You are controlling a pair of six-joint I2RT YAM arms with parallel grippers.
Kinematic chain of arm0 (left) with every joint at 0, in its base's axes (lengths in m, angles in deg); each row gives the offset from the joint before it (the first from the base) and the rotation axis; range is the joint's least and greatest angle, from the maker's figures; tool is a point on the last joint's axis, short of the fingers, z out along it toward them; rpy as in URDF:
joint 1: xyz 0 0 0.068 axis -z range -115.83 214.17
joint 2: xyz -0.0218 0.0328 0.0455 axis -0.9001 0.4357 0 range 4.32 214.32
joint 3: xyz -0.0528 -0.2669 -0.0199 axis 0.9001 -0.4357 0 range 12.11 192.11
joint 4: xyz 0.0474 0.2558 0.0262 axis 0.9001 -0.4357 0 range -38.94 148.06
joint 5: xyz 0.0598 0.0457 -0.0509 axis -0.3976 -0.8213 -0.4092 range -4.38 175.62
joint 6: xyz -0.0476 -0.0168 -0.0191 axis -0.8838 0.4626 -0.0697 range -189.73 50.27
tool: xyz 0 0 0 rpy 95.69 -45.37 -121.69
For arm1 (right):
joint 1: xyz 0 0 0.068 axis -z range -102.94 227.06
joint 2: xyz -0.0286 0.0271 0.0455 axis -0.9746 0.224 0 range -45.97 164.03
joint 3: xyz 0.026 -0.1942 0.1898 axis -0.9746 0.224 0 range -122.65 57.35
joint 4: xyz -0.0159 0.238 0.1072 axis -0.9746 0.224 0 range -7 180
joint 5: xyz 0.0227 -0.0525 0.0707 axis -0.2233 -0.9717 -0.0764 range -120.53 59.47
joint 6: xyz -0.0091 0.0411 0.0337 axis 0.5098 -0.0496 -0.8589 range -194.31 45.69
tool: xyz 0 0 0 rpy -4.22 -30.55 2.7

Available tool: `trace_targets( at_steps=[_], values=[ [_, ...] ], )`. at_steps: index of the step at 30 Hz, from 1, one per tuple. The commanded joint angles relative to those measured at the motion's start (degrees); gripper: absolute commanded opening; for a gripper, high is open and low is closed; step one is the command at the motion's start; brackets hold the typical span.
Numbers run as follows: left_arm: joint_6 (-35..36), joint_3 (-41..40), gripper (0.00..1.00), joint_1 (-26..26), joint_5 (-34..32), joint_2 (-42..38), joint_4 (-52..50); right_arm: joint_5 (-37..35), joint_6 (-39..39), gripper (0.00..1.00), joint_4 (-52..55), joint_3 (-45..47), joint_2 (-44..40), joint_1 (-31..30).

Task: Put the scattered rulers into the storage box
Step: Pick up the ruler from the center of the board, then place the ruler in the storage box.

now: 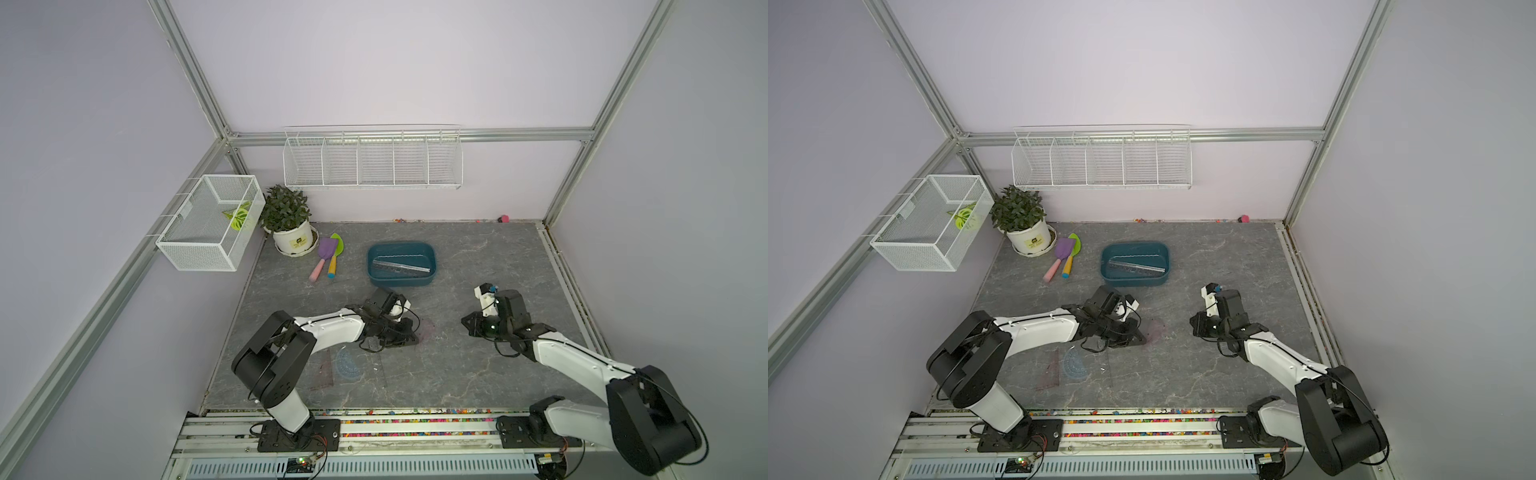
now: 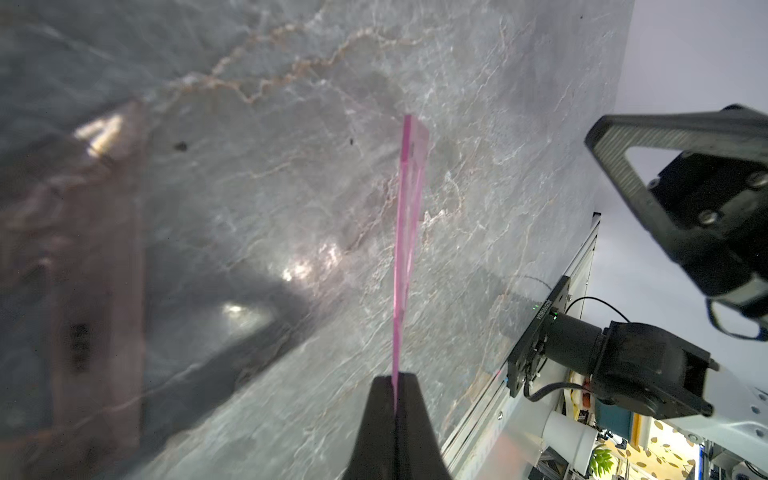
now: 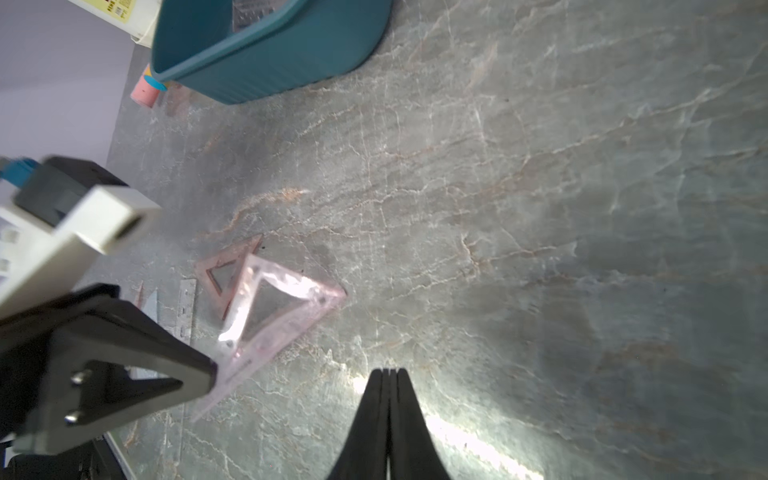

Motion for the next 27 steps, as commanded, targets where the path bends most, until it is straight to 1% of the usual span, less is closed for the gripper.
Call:
trace_targets(
  at_steps=[1, 7, 11, 14, 16, 20, 24, 27],
  values=[
    [0.49, 2.67, 0.00, -1.40, -1.22, -0.96, -1.63, 0.72, 0.04, 0.09, -0.96, 1.08, -0.40, 0.32],
    [2.13, 7.37, 0.00, -3.52, 0.31, -0.45, -2.64, 1.07, 0.08, 0.09, -1.93, 1.60, 0.16, 0.39],
    [3.17, 11.48, 0.00, -3.87, 2.58, 0.71, -3.96, 1.16, 0.07, 0.09, -2.38, 1.76, 0.47, 0.47],
    [4.53, 14.37, 0.00, -4.42, 3.37, 1.56, -6.14, 1.33, 0.01, 0.09, -2.65, 2.01, 0.40, 0.69],
    [5.68, 16.33, 0.00, -5.74, 3.64, 2.05, -7.97, 1.68, -0.21, 0.09, -3.12, 2.13, 0.44, 0.66],
    [10.77, 23.13, 0.00, -9.87, 3.12, 5.02, -15.26, 3.30, -1.12, 0.09, -5.19, 2.51, 1.72, 0.68],
    [17.65, 32.60, 0.00, -13.53, 2.76, 11.18, -23.69, 5.20, -1.91, 0.09, -7.36, 3.00, 3.27, 0.72],
    [21.38, 39.13, 0.00, -15.78, 3.17, 16.18, -28.33, 6.45, -2.27, 0.09, -8.41, 3.23, 4.12, 0.72]
  ],
)
